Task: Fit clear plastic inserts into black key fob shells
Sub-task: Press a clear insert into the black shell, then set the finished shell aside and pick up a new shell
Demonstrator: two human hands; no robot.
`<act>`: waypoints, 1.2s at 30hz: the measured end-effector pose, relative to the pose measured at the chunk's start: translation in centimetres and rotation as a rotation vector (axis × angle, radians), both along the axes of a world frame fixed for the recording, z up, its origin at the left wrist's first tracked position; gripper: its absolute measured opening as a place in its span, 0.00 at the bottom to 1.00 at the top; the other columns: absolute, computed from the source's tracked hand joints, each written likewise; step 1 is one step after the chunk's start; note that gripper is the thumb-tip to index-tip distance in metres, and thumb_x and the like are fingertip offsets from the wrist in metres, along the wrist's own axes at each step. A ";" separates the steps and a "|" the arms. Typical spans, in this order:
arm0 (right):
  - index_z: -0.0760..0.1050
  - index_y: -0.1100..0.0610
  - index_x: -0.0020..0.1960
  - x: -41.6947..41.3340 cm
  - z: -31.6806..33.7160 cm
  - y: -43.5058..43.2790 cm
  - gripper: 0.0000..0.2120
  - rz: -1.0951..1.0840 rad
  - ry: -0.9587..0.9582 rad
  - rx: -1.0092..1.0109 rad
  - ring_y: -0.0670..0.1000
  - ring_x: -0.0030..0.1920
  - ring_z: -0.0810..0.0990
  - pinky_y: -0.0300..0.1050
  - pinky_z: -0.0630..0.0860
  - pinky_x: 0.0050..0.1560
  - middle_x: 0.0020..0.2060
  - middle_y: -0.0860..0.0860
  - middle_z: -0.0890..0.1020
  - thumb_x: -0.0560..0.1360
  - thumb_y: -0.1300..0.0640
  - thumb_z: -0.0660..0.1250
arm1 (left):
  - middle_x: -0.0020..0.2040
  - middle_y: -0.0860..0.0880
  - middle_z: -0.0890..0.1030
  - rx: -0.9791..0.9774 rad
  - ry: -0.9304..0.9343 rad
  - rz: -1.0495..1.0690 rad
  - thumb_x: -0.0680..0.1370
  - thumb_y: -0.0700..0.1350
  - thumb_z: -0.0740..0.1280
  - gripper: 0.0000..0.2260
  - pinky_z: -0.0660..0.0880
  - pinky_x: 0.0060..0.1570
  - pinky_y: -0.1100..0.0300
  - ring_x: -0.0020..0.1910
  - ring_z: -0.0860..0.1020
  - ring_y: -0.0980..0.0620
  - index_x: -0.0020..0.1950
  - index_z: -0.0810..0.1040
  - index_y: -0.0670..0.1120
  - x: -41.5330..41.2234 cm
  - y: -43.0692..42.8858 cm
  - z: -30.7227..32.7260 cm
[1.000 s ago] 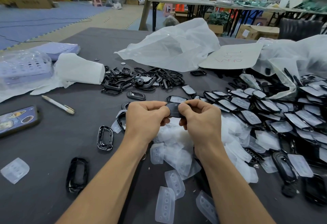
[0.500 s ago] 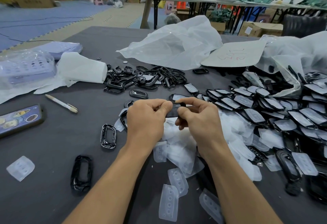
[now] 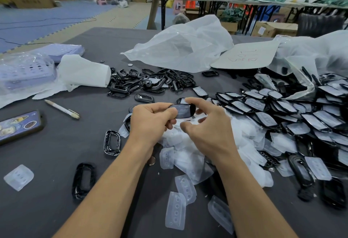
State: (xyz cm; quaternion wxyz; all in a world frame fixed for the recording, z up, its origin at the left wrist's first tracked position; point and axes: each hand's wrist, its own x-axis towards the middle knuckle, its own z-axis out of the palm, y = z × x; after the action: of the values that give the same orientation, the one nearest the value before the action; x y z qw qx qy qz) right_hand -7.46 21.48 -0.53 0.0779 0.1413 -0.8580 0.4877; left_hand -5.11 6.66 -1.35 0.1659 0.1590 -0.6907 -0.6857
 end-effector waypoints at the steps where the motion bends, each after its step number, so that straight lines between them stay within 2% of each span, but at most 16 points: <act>1: 0.83 0.40 0.59 0.1 0.1 0.0 0.23 0.002 0.024 0.037 0.32 0.45 0.76 0.25 0.70 0.46 0.38 0.30 0.78 0.67 0.56 0.78 | 0.28 0.47 0.81 0.000 -0.006 -0.004 0.74 0.35 0.75 0.06 0.70 0.26 0.67 0.24 0.73 0.55 0.42 0.88 0.46 0.0 0.0 0.0; 3: 0.85 0.43 0.58 0.0 0.1 0.1 0.21 -0.021 0.052 0.058 0.24 0.46 0.72 0.19 0.65 0.47 0.37 0.29 0.75 0.66 0.56 0.79 | 0.28 0.47 0.82 -0.022 -0.013 -0.018 0.74 0.37 0.75 0.05 0.70 0.26 0.67 0.24 0.73 0.55 0.43 0.89 0.46 0.1 0.0 -0.1; 6: 0.86 0.44 0.55 -0.5 0.3 0.9 0.19 -0.035 0.038 0.095 0.17 0.46 0.68 0.15 0.62 0.48 0.41 0.31 0.77 0.66 0.55 0.81 | 0.31 0.49 0.84 -0.107 -0.015 0.020 0.75 0.50 0.75 0.04 0.72 0.29 0.66 0.25 0.75 0.56 0.40 0.88 0.53 0.2 0.0 -0.3; 8: 0.86 0.44 0.54 -1.4 1.0 2.2 0.18 -0.055 0.023 0.162 0.20 0.42 0.71 0.14 0.62 0.45 0.42 0.34 0.79 0.66 0.55 0.81 | 0.32 0.52 0.85 -0.172 -0.028 0.099 0.74 0.57 0.74 0.08 0.74 0.32 0.63 0.25 0.75 0.58 0.37 0.87 0.57 0.1 -0.4 -0.5; 10: 0.86 0.45 0.54 -3.1 2.4 4.2 0.16 -0.143 0.024 0.234 0.28 0.38 0.75 0.16 0.65 0.43 0.41 0.36 0.81 0.67 0.55 0.81 | 0.32 0.54 0.85 -0.183 -0.038 0.172 0.74 0.57 0.73 0.08 0.75 0.36 0.59 0.24 0.75 0.59 0.36 0.86 0.60 0.1 -0.7 -0.4; 11: 0.86 0.46 0.55 -4.2 3.2 5.4 0.16 -0.224 0.031 0.266 0.33 0.40 0.78 0.20 0.69 0.48 0.42 0.38 0.83 0.68 0.54 0.80 | 0.32 0.54 0.85 -0.178 -0.044 0.199 0.74 0.56 0.73 0.07 0.76 0.37 0.58 0.24 0.76 0.59 0.36 0.86 0.61 0.0 -0.8 -0.4; 12: 0.85 0.47 0.57 -5.4 4.0 6.7 0.17 -0.324 0.033 0.307 0.41 0.46 0.82 0.30 0.75 0.56 0.46 0.42 0.86 0.69 0.53 0.80 | 0.32 0.55 0.85 -0.187 -0.052 0.222 0.74 0.55 0.73 0.07 0.77 0.38 0.58 0.25 0.76 0.59 0.37 0.86 0.62 0.0 -0.9 -0.3; 14: 0.81 0.49 0.65 -7.4 5.1 8.8 0.24 -0.501 -0.011 0.434 0.56 0.61 0.80 0.51 0.74 0.67 0.56 0.51 0.86 0.69 0.51 0.78 | 0.32 0.58 0.85 -0.254 -0.075 0.272 0.74 0.53 0.72 0.07 0.77 0.40 0.58 0.29 0.79 0.62 0.37 0.86 0.61 0.2 -1.0 -0.2; 17: 0.75 0.50 0.71 -9.0 5.2 8.8 0.30 -0.531 -0.083 0.554 0.60 0.67 0.76 0.54 0.70 0.69 0.61 0.53 0.83 0.71 0.54 0.76 | 0.34 0.59 0.85 -0.373 -0.090 0.356 0.76 0.48 0.70 0.07 0.79 0.46 0.57 0.38 0.82 0.59 0.43 0.87 0.58 0.4 -1.3 0.0; 19: 0.78 0.50 0.69 -9.3 4.6 6.5 0.26 -0.431 -0.016 0.617 0.58 0.65 0.77 0.52 0.70 0.67 0.61 0.54 0.83 0.70 0.56 0.74 | 0.41 0.58 0.86 -0.493 -0.097 0.358 0.77 0.43 0.67 0.12 0.78 0.53 0.56 0.44 0.83 0.56 0.53 0.87 0.56 0.4 -1.7 0.0; 21: 0.81 0.49 0.64 -9.4 3.9 3.5 0.21 -0.315 0.040 0.651 0.57 0.63 0.79 0.50 0.71 0.66 0.58 0.53 0.85 0.71 0.57 0.72 | 0.56 0.52 0.86 -0.634 -0.127 0.309 0.78 0.40 0.65 0.18 0.72 0.64 0.55 0.59 0.81 0.50 0.66 0.83 0.53 0.0 -2.0 -0.3; 23: 0.82 0.48 0.62 -9.7 3.1 0.8 0.18 -0.209 0.028 0.676 0.56 0.64 0.80 0.49 0.72 0.66 0.58 0.51 0.85 0.72 0.57 0.70 | 0.71 0.46 0.78 -0.722 -0.170 0.239 0.79 0.36 0.64 0.24 0.64 0.72 0.56 0.74 0.69 0.49 0.74 0.76 0.48 -0.8 -2.4 -0.6; 26: 0.82 0.48 0.62 -11.0 2.0 -1.7 0.18 -0.116 -0.050 0.692 0.56 0.63 0.80 0.48 0.72 0.65 0.59 0.51 0.85 0.74 0.59 0.67 | 0.83 0.47 0.61 -0.891 -0.307 0.107 0.78 0.34 0.62 0.30 0.55 0.79 0.53 0.83 0.54 0.49 0.80 0.67 0.47 -2.6 -3.5 -0.6; 29: 0.82 0.52 0.60 -12.5 1.2 -2.7 0.17 -0.091 -0.089 0.661 0.59 0.61 0.80 0.49 0.73 0.63 0.57 0.53 0.85 0.74 0.62 0.66 | 0.82 0.46 0.62 -1.014 -0.420 -0.020 0.78 0.35 0.62 0.31 0.61 0.77 0.49 0.82 0.58 0.46 0.82 0.63 0.48 -4.1 -5.1 -0.3; 31: 0.83 0.52 0.60 -13.5 0.9 -2.9 0.17 -0.073 -0.119 0.592 0.59 0.62 0.80 0.50 0.75 0.65 0.58 0.54 0.85 0.75 0.62 0.65 | 0.78 0.48 0.69 -1.097 -0.454 -0.079 0.78 0.36 0.62 0.30 0.67 0.72 0.48 0.76 0.67 0.44 0.80 0.66 0.49 -4.8 -6.2 -0.3; 36: 0.83 0.51 0.54 -17.0 0.8 -1.7 0.14 -0.136 -0.108 0.437 0.59 0.62 0.80 0.51 0.76 0.65 0.58 0.55 0.85 0.74 0.64 0.65 | 0.69 0.45 0.73 -1.190 -0.520 -0.067 0.82 0.46 0.66 0.18 0.70 0.65 0.49 0.68 0.72 0.41 0.72 0.75 0.51 -6.2 -8.2 0.1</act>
State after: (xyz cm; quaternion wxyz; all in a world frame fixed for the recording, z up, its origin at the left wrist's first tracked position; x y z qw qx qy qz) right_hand -24.44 19.78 0.23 0.0323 0.0703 -0.9537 0.2908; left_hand -11.32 -1.52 -1.26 0.0315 0.1790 -0.9748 -0.1296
